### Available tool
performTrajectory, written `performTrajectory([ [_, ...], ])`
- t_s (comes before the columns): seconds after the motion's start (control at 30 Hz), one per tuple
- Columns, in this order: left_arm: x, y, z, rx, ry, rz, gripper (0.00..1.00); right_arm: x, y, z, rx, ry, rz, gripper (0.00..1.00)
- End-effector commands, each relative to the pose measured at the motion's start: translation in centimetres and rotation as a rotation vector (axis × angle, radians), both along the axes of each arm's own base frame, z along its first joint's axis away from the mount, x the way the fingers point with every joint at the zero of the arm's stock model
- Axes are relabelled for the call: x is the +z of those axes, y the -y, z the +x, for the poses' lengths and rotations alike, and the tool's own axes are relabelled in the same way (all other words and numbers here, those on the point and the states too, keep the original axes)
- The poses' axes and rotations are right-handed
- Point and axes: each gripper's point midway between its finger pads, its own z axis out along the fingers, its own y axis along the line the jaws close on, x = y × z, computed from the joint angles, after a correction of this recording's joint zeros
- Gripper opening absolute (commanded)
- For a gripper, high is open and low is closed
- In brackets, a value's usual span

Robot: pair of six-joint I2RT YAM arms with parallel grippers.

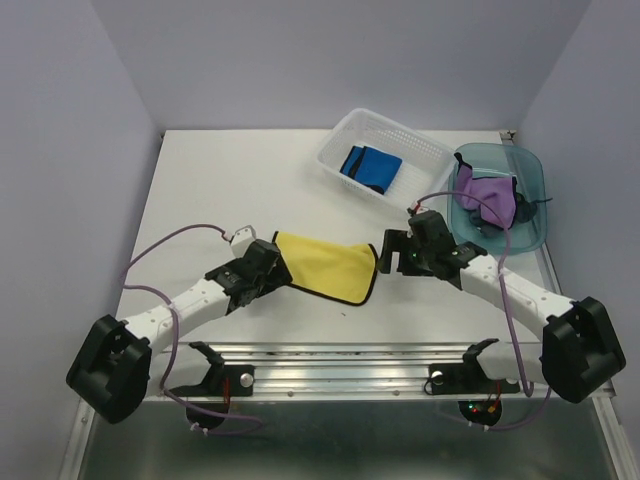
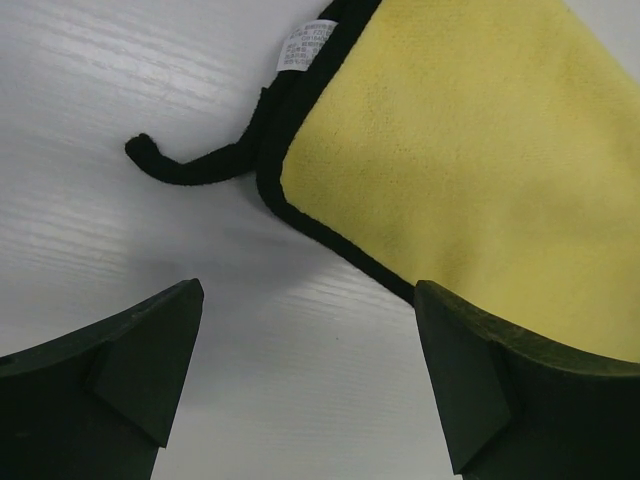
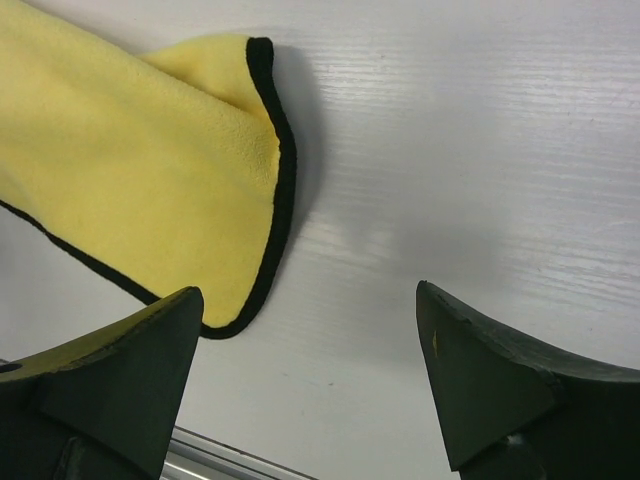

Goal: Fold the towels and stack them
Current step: Move the towel to the center of the board, then fold the towel

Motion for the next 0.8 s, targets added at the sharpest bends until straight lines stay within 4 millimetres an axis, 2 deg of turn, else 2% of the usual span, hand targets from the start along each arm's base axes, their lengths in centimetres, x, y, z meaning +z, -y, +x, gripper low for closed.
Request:
performTrajectory([
  [0.0,0.0,0.3,1.3,0.013,0.011,0.009,0.99,-0.8,0.2,-0.2,-0.004,0.008,0.007,0.92],
  [0.07,0.2,0.3,2.2,0.028,0.024,0.013,0.97,-1.1,-0.4,-0.4,0.021,-0.009,0.031,0.92],
  [0.2,0.0,0.2,3.1,0.031,0.018,0.027,0.84,-1.4,-1.5,-0.6,0.056,-0.032,0.067,0.91],
  [0.37,-1.2,0.2,3.5,0.030,-0.005,0.035,0.72,-2.2,-1.5,-1.0,0.055,-0.056,0.067,0.91],
  [0.47,-1.4,0.2,3.7,0.030,-0.011,0.032,0.60,-2.8,-1.5,-1.4,0.058,-0.076,0.073,0.91],
  [0.57,-1.4,0.2,3.7,0.028,-0.018,0.036,0.33,-3.1,-1.8,-2.1,0.073,-0.097,0.086,0.90],
  [0.6,-1.2,0.3,3.8,0.029,-0.016,0.031,0.16,-3.4,-2.0,-2.5,0.081,-0.107,0.091,0.90],
  [0.63,-0.9,0.5,3.7,0.021,-0.014,0.021,0.09,-3.5,-2.0,-2.7,0.085,-0.111,0.093,0.89],
  [0.7,-0.7,0.7,3.6,0.008,-0.007,0.006,0.00,-4.1,-2.3,-3.3,0.103,-0.123,0.091,0.89],
  [0.77,-0.4,0.8,3.7,0.000,0.003,-0.003,0.00,-4.4,-2.6,-3.6,0.113,-0.131,0.087,0.88],
])
